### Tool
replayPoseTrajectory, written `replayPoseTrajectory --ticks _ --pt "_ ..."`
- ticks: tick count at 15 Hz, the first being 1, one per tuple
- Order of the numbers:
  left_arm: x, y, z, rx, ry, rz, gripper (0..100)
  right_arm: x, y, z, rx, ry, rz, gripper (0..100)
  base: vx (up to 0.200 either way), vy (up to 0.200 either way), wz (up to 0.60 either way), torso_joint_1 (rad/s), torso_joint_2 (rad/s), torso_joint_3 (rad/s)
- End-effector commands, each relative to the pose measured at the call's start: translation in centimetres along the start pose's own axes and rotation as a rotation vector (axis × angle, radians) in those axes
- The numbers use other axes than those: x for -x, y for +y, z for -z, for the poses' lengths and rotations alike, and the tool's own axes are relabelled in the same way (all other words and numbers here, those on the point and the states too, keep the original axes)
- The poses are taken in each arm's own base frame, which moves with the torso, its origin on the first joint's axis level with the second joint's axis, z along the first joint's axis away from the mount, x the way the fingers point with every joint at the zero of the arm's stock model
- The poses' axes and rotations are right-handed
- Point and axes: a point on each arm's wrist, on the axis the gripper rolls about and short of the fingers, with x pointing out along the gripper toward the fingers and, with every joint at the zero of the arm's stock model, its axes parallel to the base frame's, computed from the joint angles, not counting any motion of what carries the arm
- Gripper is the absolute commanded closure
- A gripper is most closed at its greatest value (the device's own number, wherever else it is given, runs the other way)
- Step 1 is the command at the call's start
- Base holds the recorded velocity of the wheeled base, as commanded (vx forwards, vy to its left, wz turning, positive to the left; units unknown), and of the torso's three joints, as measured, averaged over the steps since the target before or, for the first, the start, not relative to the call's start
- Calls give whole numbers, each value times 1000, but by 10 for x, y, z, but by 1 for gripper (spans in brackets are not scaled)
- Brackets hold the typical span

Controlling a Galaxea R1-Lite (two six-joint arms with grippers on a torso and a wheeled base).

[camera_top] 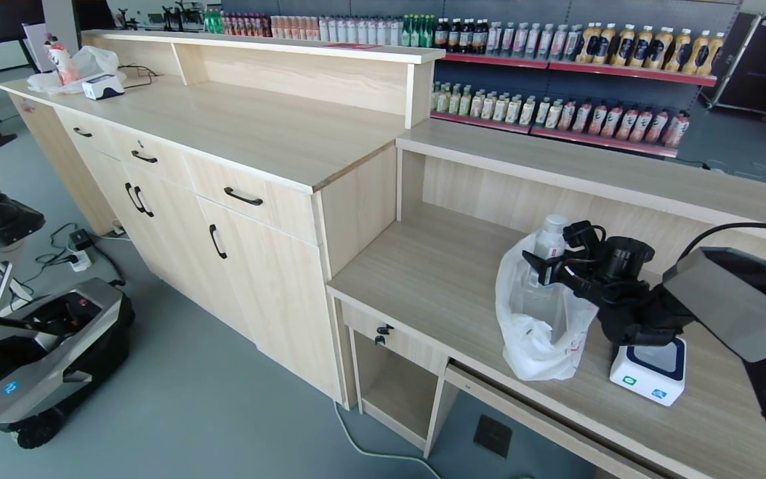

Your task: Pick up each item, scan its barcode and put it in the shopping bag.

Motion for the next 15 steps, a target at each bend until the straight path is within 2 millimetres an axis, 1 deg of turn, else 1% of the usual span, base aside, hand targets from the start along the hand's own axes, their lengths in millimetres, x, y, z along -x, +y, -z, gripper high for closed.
replayPoseTrajectory --ticks 1,4,7,8,10,11,13,14,15 --pt "0 0 0 0 0 0 0 -2 1 20 -10 26 -10 100 0 0 0 0 0 0" --pt "0 0 0 0 0 0 0 -4 0 30 -13 36 -22 100 0 0 0 0 0 0" --pt "0 0 0 0 0 0 0 -5 1 34 -14 39 -22 100 0 0 0 0 0 0" --pt "0 0 0 0 0 0 0 -5 0 34 -15 37 -22 0 0 0 0 0 0 0" --pt "0 0 0 0 0 0 0 -5 0 30 -12 28 -33 0 0 0 0 0 0 0" --pt "0 0 0 0 0 0 0 -5 0 13 -12 6 -47 0 0 0 0 0 0 0" --pt "0 0 0 0 0 0 0 3 9 -35 -17 -23 -68 0 0 0 0 0 0 0" --pt "0 0 0 0 0 0 0 14 11 -60 0 -48 -68 0 0 0 0 0 0 0" --pt "0 0 0 0 0 0 0 26 13 -80 9 -65 -65 0 0 0 0 0 0 0"
